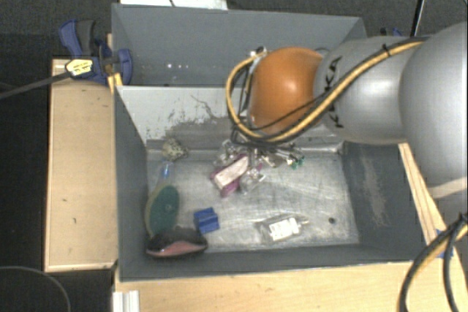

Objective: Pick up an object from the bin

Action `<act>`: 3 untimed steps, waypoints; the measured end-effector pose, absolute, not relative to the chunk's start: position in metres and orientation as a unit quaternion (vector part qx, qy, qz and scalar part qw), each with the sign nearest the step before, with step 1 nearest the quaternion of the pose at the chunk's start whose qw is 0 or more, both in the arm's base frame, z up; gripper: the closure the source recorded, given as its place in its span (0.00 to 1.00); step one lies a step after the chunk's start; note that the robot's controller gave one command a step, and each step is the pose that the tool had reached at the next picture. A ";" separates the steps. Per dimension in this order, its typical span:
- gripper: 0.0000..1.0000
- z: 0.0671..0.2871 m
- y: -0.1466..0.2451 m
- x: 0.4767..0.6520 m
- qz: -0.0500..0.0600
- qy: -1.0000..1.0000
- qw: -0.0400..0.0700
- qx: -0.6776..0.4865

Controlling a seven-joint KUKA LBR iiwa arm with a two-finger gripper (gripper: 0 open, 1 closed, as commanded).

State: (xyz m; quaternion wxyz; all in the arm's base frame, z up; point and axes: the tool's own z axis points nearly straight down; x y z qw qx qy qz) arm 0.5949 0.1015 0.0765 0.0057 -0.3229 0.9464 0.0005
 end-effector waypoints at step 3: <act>1.00 0.119 0.102 0.598 0.000 0.949 0.004 -0.315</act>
Offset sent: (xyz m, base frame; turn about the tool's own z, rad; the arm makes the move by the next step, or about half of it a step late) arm 0.0002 0.0001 0.0091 0.0000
